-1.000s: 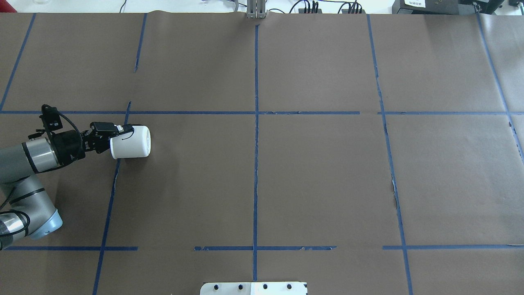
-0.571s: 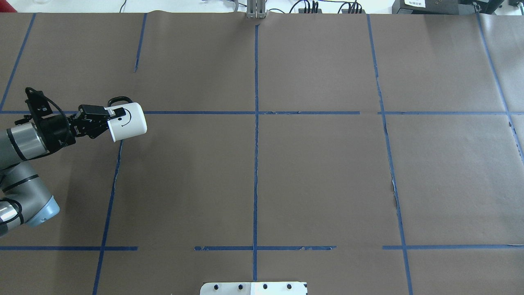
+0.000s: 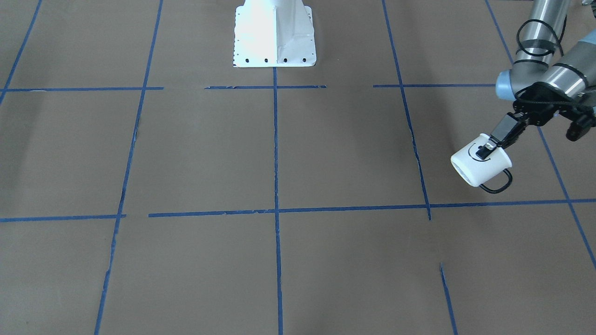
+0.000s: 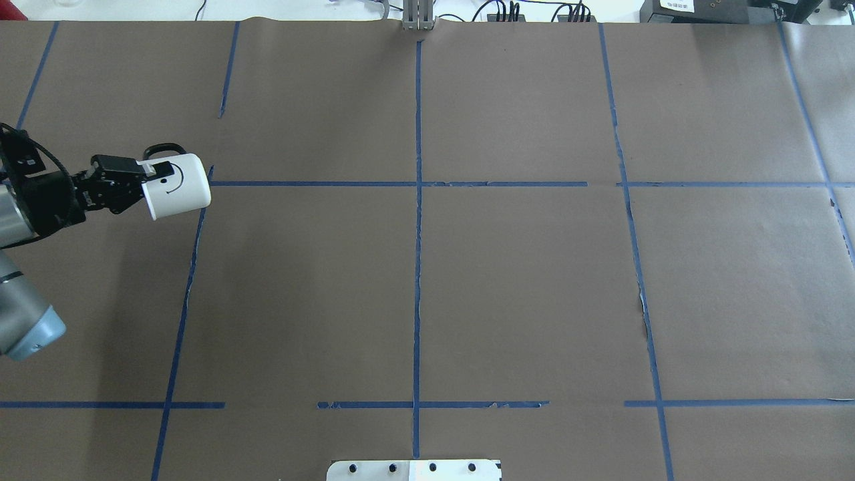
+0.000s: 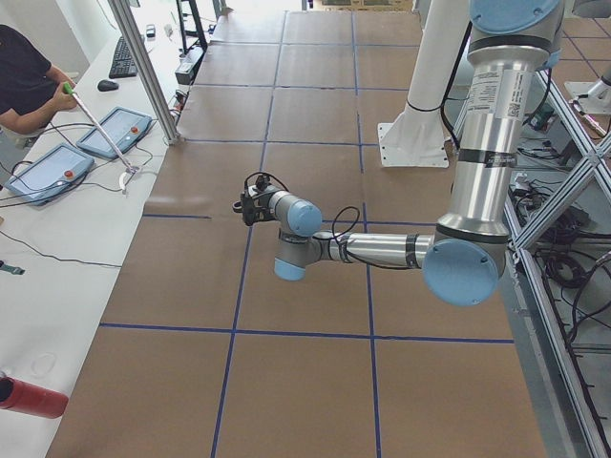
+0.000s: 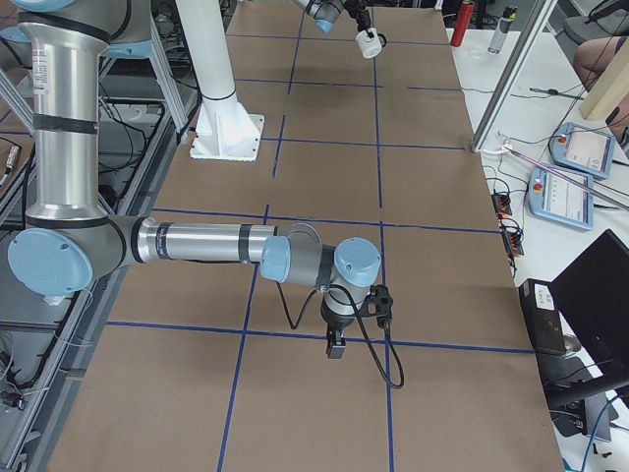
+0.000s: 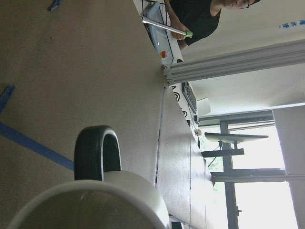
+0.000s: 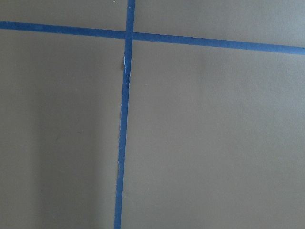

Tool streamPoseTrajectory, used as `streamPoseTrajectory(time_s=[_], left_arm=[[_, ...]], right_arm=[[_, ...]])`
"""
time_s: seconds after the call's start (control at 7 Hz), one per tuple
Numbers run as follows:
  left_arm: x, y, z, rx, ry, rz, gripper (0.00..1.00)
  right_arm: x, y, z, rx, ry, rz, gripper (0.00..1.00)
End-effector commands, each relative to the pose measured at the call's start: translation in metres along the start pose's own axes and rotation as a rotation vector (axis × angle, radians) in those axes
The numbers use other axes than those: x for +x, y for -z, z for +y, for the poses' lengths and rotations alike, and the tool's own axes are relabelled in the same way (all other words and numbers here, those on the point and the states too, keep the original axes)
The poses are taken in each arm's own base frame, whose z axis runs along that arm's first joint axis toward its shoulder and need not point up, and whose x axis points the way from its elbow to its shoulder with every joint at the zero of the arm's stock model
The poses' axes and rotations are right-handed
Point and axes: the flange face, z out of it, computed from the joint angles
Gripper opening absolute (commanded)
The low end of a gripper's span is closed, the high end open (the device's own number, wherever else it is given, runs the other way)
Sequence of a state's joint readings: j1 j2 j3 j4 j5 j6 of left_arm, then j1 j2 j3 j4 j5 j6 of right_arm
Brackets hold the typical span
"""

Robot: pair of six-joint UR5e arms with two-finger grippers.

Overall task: Flip mug
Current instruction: 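Lift the mug with the left gripper and carry it farther away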

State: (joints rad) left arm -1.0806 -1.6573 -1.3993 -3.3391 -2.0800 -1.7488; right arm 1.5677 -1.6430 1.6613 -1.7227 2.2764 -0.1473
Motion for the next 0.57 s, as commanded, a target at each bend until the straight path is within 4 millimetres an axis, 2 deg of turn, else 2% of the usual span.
streamPoseTrajectory(time_s=[0.0,0.14,0.29,0.43], left_arm=[[-0.023,0.064,-0.032,0.035,-0.144,-0.175,0.0],[-0.041,0.077,-0.028,0.032,-0.197,-0.249,0.0],[-0.04,0.079,-0.028,0.032,-0.196,-0.306,0.0],[-0.021,0.065,-0.025,0.021,-0.154,-0.369,0.0]], right_arm=[[0.0,0.0,0.0,0.0,0.0,0.0,1.0],[0.0,0.0,0.0,0.0,0.0,0.0,1.0],[0.0,0.0,0.0,0.0,0.0,0.0,1.0],[0.0,0.0,0.0,0.0,0.0,0.0,1.0]])
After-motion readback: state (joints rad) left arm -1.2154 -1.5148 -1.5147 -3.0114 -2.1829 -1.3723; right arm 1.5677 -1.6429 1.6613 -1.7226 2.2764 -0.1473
